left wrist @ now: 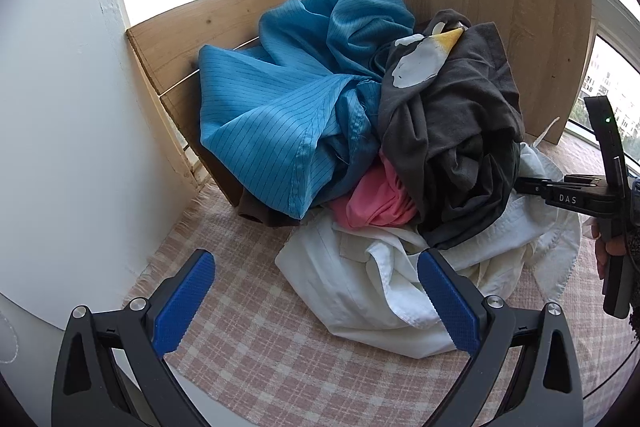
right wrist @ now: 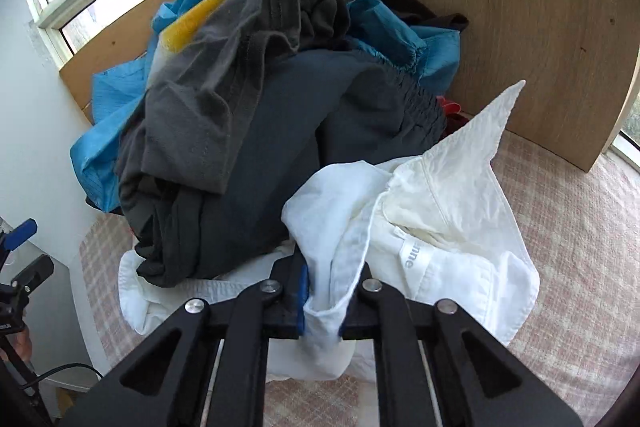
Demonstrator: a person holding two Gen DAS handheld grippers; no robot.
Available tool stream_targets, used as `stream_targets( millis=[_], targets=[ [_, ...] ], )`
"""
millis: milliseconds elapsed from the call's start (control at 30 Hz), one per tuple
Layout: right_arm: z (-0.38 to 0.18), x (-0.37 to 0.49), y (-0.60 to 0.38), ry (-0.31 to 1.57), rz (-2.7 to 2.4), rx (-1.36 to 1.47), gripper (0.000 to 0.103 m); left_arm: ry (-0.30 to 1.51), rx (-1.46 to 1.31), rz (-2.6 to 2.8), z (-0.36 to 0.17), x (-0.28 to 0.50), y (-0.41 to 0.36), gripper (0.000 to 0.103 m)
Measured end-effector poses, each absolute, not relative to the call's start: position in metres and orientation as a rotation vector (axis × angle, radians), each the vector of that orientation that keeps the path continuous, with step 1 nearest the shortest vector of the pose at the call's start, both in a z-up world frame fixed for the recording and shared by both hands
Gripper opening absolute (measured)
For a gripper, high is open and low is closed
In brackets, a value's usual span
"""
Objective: Fold clothes
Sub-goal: 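Grasp the white shirt with the right gripper and lift it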
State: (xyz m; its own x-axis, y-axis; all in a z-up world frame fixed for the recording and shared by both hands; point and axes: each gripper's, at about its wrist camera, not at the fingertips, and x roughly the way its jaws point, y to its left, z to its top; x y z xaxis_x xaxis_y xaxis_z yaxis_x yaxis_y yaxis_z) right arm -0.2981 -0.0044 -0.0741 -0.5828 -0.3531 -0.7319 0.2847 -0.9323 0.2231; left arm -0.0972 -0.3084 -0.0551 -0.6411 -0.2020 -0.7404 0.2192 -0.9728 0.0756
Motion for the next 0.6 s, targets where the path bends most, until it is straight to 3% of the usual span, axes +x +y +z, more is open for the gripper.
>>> stream_targets(
  millis=[333, 600],
  targets=[
    [0.141, -0.243, -0.055, 0.074, -2.61, 0.586, 0.001, 0.047, 1.099, -2.667, -0.035, -0.071, -0.319, 0.102],
    [0.214, -0.192, -0.093, 0.241, -2.635, 0.378, 0.001, 0.06, 0.998, -2.686, -0.013, -0.043, -0.328, 0.102]
  ],
)
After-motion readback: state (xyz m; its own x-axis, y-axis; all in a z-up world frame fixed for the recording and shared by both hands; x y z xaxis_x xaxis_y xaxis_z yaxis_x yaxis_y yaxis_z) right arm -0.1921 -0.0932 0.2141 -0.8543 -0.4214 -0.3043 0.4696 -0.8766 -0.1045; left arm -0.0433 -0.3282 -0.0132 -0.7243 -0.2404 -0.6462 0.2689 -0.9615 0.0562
